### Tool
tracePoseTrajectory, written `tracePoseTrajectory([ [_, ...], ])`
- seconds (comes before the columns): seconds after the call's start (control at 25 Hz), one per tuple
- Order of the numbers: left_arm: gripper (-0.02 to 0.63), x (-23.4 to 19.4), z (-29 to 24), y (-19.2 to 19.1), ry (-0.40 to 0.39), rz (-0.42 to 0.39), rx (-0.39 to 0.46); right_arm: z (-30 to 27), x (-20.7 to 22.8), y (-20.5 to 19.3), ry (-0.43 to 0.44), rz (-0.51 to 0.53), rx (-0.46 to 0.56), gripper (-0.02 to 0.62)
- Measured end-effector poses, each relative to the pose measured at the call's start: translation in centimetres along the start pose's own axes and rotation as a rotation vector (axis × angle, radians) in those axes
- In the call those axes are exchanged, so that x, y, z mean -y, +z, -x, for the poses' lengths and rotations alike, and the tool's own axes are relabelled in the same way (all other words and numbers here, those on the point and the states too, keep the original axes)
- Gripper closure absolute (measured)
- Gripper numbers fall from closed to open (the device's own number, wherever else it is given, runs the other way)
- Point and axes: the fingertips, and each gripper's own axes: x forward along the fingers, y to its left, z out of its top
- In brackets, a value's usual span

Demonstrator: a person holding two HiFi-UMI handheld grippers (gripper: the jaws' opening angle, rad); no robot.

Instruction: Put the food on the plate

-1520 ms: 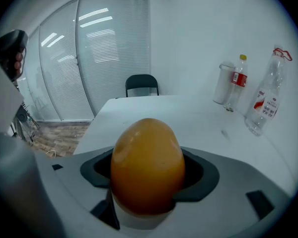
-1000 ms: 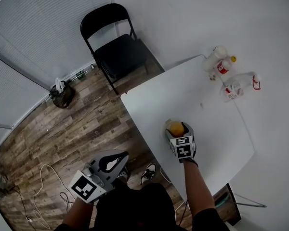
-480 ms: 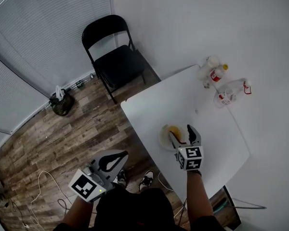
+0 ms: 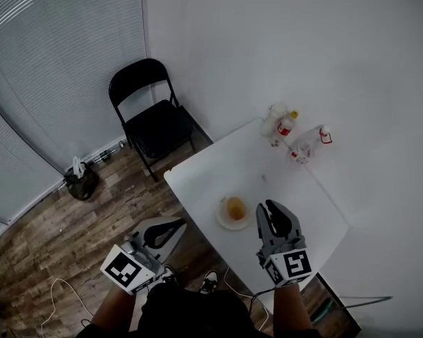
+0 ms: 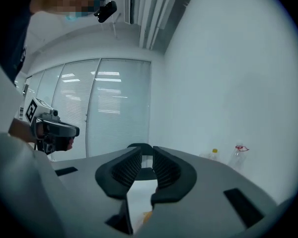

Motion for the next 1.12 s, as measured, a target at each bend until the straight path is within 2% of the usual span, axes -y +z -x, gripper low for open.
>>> tracePoseTrajectory([
  [0.16,0.583,1.2,-0.1,2.7,-0.020,-0.067,0.056,3.8,0.0,3.6,-0.068,0.036,0.049,0.564],
  [0.28,0.583,2.2,0.1,4.9,-0.043,-0.079,0.109,5.9,-0.9,5.5,-0.078,0.073,0.082,0.568],
  [0.44,0.583,3.6,-0.2,6.2,-0.075,-0.090,0.129,8.0,-1.9,7.0,-0.075,0.093,0.110,0.569],
  [0.72,0.583,4.9,-0.5,7.1,-0.119,-0.109,0.145,9.7,-1.7,7.6,-0.099,-0.022,0.139,0.569],
  [1.12,0.583,4.6,0.2,6.9,-0.127,-0.108,0.149,9.6,-2.3,7.5,-0.107,-0.009,0.124,0.569],
])
